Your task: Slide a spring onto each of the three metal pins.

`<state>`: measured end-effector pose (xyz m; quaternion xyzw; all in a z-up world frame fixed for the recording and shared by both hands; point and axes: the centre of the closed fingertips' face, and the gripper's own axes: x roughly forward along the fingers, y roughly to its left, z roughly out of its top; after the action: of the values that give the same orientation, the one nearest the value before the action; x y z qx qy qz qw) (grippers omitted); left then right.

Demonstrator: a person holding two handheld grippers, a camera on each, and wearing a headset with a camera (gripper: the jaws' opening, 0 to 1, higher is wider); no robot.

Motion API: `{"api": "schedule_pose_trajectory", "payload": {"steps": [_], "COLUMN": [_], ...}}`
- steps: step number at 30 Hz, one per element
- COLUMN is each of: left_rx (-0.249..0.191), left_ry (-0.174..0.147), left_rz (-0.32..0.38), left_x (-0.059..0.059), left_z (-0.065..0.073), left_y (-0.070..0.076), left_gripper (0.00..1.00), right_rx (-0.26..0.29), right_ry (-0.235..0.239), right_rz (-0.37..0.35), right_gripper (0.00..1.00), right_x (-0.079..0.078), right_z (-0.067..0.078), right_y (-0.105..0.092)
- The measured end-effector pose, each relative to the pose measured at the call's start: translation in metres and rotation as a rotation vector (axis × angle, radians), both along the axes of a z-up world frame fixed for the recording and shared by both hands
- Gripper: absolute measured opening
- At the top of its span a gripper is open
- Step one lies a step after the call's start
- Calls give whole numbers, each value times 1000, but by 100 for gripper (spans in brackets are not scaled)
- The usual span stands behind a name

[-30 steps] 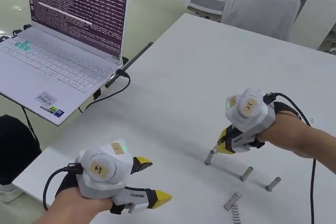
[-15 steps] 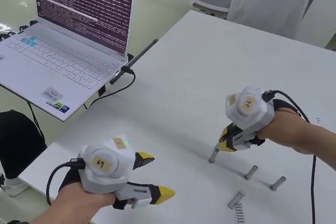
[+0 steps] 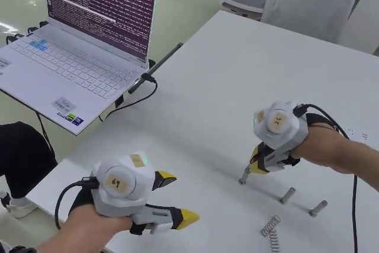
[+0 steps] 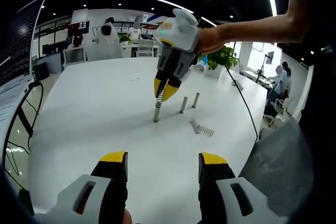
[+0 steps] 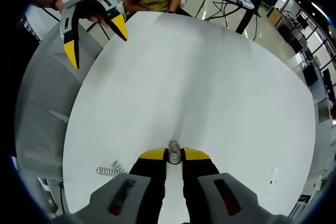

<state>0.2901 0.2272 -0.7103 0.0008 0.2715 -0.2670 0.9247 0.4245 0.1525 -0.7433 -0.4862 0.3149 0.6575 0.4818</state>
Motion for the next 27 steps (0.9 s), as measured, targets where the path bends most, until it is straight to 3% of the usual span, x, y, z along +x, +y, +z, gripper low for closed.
{"api": "schedule_pose_trajectory", "payload": {"steps": [27], "left_rx": [-1], "left_ry": [2], "left_rz": [19], "left_x": [1], "left_z": [-1], "left_y": [4], "left_gripper": [49], "right_rx": [-89], "right_ry": [6], "right_rz": [24], "right_gripper": [8], "right_x": [1], "right_z": [-39], "right_y": [1]}}
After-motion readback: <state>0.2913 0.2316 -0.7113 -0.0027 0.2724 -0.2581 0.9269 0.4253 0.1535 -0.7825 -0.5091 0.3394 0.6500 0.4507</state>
